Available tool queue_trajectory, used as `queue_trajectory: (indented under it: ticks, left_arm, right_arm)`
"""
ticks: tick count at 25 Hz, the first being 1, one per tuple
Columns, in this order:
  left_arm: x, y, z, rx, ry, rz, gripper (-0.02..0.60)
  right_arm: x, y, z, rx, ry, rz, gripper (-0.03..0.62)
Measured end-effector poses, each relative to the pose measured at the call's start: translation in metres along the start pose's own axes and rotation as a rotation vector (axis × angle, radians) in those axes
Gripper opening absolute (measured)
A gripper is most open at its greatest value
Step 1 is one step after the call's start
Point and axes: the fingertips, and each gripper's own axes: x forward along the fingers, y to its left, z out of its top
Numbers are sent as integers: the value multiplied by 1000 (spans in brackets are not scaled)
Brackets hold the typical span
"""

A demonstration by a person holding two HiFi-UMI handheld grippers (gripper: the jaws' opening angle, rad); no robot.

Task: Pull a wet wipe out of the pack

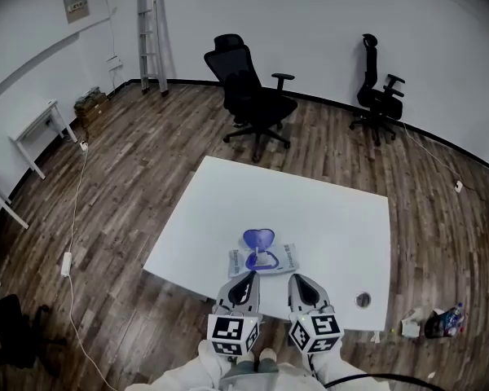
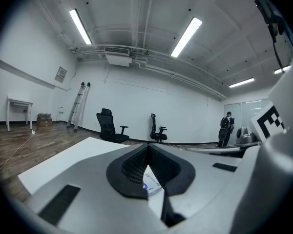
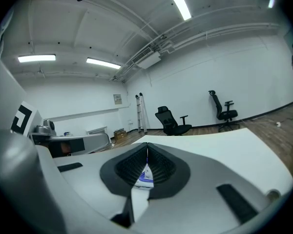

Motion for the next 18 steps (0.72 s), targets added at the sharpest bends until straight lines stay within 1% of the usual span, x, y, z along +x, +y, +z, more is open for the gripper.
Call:
queue_trajectory:
  ticks: [3, 8, 13, 16, 18]
  left_arm:
    - [4, 5, -3, -11, 11, 36, -3]
    - [0, 13, -12, -20, 32, 70, -3]
    - [-3, 19, -16, -21, 44, 104, -3]
    - [-6, 27, -19, -26, 55, 127, -3]
    - [-8, 32, -22, -30, 61, 143, -3]
  right_arm:
    - [14, -1, -8, 19, 32, 65, 9]
    - [37, 3, -28, -22, 102, 139, 9]
    - [57, -2, -40, -36, 128, 155, 12]
    - [72, -4, -52, -33, 158, 160, 44]
    - [80, -7, -60, -30, 174, 158, 44]
